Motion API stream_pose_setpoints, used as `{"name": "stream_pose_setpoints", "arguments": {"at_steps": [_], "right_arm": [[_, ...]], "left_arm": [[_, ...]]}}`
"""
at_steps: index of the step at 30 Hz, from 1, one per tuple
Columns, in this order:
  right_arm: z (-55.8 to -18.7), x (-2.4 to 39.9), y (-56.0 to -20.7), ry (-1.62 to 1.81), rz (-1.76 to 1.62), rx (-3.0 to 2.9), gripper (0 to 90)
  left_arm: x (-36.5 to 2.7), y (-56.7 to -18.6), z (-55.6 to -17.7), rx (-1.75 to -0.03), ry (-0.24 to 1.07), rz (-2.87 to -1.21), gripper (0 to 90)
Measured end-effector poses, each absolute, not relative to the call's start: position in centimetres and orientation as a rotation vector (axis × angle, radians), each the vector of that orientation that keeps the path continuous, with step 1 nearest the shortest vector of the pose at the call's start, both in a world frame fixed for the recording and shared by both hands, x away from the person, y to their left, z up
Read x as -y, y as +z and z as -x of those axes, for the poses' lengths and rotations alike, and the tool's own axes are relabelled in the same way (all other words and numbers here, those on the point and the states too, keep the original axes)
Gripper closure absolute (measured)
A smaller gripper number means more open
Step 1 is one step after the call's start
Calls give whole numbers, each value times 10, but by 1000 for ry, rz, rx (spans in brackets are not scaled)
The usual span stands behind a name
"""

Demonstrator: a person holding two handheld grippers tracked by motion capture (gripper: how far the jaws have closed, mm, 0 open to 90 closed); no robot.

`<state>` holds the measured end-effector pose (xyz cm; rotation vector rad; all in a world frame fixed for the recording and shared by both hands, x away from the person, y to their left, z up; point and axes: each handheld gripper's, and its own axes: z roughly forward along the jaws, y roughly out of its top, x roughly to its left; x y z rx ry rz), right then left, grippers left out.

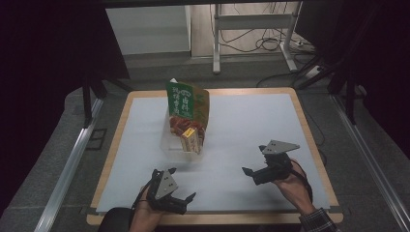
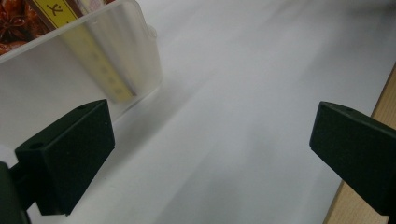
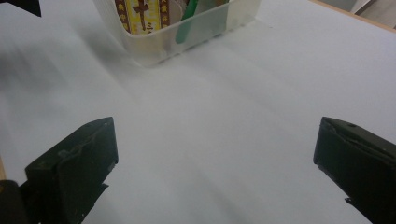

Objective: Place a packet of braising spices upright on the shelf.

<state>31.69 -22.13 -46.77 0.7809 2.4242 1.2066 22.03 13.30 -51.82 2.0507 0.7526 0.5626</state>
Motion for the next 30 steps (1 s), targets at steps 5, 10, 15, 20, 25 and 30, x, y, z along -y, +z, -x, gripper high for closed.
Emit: {"name": "stream_pose_setpoints", "arguments": {"at_steps": [5, 10, 15, 20, 25, 30], "right_arm": [[-312, 230, -470, 1209, -793, -2411, 0], [-306, 240, -469, 1207, -806, -2390, 0], [-301, 251, -469, 1214, -831, -2366, 0], [-296, 260, -471, 1197, -849, -2351, 0], [-291, 270, -475, 1177, -862, -2333, 0], [-288, 279, -479, 1158, -888, -2321, 0]], "left_arm": [[-133, -518, -221, -758, 564, -2047, 0], [-133, -518, -221, -763, 563, -2042, 0], [-133, -519, -221, -764, 563, -2044, 0], [-134, -519, -221, -771, 562, -2040, 0], [-134, -519, -221, -769, 561, -2046, 0], [-133, -519, -221, -768, 561, -2049, 0]]}}
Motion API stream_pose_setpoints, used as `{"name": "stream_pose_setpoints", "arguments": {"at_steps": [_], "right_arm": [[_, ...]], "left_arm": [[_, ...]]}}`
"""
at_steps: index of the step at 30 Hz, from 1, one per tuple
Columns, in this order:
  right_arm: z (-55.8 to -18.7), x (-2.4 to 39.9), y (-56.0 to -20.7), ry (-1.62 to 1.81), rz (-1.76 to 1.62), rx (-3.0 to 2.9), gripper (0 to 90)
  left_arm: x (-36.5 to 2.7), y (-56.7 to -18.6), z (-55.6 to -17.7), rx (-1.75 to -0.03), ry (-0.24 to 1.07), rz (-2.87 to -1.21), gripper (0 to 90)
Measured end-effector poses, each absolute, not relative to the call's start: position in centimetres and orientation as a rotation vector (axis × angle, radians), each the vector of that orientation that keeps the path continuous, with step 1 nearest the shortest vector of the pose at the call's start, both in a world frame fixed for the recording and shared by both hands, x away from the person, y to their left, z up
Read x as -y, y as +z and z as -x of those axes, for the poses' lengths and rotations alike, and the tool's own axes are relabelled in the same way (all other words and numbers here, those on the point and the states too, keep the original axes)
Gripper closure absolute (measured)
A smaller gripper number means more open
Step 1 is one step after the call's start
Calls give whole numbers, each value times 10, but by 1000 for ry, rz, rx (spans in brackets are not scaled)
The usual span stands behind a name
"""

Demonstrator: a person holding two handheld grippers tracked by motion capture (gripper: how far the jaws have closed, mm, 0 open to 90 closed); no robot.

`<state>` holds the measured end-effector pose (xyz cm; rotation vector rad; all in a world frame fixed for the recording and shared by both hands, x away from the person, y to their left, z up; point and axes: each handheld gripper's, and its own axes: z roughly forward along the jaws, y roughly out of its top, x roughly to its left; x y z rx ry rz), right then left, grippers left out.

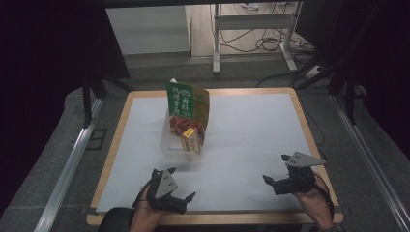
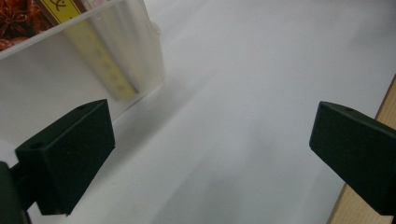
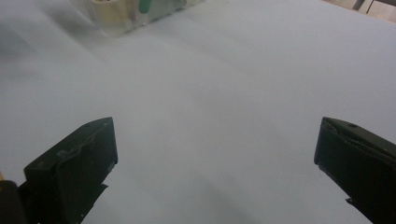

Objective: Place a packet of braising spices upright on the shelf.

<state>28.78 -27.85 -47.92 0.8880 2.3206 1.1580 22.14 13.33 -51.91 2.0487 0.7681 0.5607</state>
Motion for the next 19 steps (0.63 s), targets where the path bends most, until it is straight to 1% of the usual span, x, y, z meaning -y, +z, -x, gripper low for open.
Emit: {"name": "stream_pose_setpoints", "arguments": {"at_steps": [13, 19], "right_arm": [[-281, 300, -496, 1104, -974, -2340, 0], [-281, 303, -499, 1096, -992, -2354, 0]], "left_arm": [[-133, -521, -222, -775, 570, -2059, 0], [-134, -521, -224, -790, 569, -2062, 0]]}}
